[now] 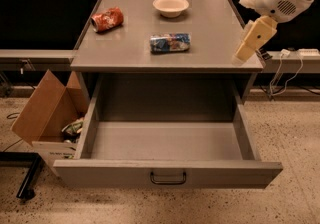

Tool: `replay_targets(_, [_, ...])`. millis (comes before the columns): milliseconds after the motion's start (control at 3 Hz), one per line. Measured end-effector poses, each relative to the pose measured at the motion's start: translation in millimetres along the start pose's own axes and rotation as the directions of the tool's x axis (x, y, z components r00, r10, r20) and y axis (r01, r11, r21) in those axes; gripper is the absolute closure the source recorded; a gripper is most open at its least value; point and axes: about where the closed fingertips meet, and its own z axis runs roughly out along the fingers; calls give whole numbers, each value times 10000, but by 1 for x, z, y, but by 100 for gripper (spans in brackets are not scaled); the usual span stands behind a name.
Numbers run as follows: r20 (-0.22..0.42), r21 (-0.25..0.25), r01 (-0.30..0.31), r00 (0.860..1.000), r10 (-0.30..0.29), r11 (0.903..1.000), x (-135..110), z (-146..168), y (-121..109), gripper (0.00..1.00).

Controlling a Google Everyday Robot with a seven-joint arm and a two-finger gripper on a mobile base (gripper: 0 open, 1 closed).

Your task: Place redbull can into top drawer

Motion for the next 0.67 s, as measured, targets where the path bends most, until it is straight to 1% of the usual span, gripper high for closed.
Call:
replay_targets(333, [116, 37, -120, 9999, 120, 9999, -3, 5, -4, 0])
replay_targets(667, [732, 316, -903, 9934, 878, 9954, -11, 29, -36, 0])
